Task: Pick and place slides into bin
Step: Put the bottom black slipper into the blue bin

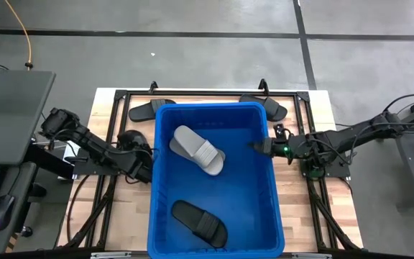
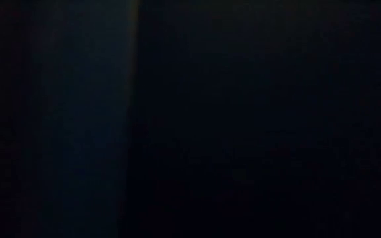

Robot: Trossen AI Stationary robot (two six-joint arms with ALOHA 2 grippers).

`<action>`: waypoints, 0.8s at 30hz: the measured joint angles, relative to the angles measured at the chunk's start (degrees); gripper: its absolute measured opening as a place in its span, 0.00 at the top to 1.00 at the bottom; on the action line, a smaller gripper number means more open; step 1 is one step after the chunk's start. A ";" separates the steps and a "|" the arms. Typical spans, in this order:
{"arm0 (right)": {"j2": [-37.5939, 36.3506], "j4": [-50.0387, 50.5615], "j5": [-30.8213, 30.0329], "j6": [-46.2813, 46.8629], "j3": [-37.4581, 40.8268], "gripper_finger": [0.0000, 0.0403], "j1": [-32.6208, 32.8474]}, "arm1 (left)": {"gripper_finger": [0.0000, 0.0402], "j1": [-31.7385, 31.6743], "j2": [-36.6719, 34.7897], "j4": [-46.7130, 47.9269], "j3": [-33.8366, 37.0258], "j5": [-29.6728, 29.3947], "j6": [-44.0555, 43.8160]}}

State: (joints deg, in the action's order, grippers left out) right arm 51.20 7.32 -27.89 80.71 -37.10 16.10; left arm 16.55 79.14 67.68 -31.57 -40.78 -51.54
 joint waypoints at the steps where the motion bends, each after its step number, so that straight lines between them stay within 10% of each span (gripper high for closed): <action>1: -0.01 0.12 -0.07 0.00 -0.01 0.38 0.16 | 0.98 0.24 -0.49 -0.12 -0.34 0.69 0.28; 24: -0.09 1.89 -1.32 -4.03 -0.17 0.38 0.23 | 1.00 20.56 -2.32 -0.49 -12.46 17.98 21.62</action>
State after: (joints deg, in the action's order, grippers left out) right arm 51.11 9.21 -29.21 76.68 -37.28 16.34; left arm 37.11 76.82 67.18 -44.04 -22.79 -29.92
